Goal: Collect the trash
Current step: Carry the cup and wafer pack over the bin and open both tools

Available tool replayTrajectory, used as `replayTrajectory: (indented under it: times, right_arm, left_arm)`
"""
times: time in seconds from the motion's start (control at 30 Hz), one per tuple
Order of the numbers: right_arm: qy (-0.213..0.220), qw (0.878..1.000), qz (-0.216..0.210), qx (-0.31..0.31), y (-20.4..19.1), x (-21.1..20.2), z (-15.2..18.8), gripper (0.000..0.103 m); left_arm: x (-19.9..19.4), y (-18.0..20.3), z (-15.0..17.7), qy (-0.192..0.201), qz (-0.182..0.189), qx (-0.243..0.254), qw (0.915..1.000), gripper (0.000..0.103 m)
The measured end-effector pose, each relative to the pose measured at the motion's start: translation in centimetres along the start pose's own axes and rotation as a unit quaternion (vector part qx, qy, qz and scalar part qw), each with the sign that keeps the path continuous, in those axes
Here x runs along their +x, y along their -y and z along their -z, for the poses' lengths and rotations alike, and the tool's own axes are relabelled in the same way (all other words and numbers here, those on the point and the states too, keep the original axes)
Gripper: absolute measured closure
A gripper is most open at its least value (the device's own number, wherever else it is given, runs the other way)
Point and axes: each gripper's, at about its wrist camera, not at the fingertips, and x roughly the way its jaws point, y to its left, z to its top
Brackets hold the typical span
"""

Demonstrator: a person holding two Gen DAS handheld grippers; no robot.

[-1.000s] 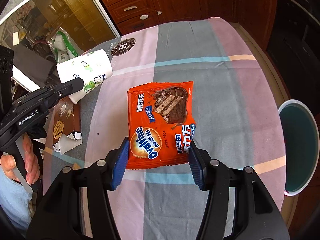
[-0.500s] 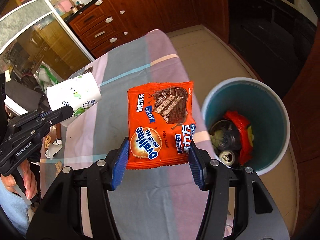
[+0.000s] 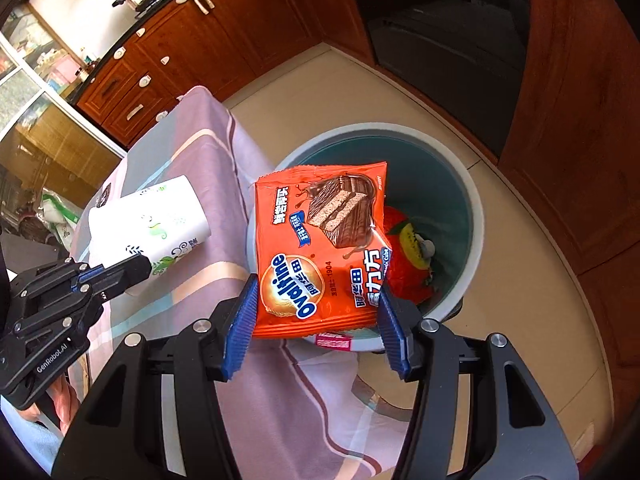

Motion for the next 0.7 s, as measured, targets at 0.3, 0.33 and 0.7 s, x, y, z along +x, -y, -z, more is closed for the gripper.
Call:
replayTrajectory:
  times: [0.3, 0.33, 0.7]
  right_arm:
    - [-0.012, 0.999, 0.018, 0.026, 3.6, 1.6, -1.0, 0.050]
    - [-0.014, 0.999, 0.019, 0.029, 3.9, 1.9, -1.1, 0.049]
    - [-0.024, 0.999, 0.028, 0.035, 4.6, 2.7, -0.9, 0.042]
  left_arm:
    - [5.3, 2.5, -1.8, -0.035, 0.025, 0.015, 0.9989, 0.100]
    - [5.8, 2.5, -1.8, -0.039, 0.027, 0.015, 0.9987, 0.100]
    - [7.8, 2.3, -1.4, -0.058, 0.023, 0.034, 0.9975, 0.093]
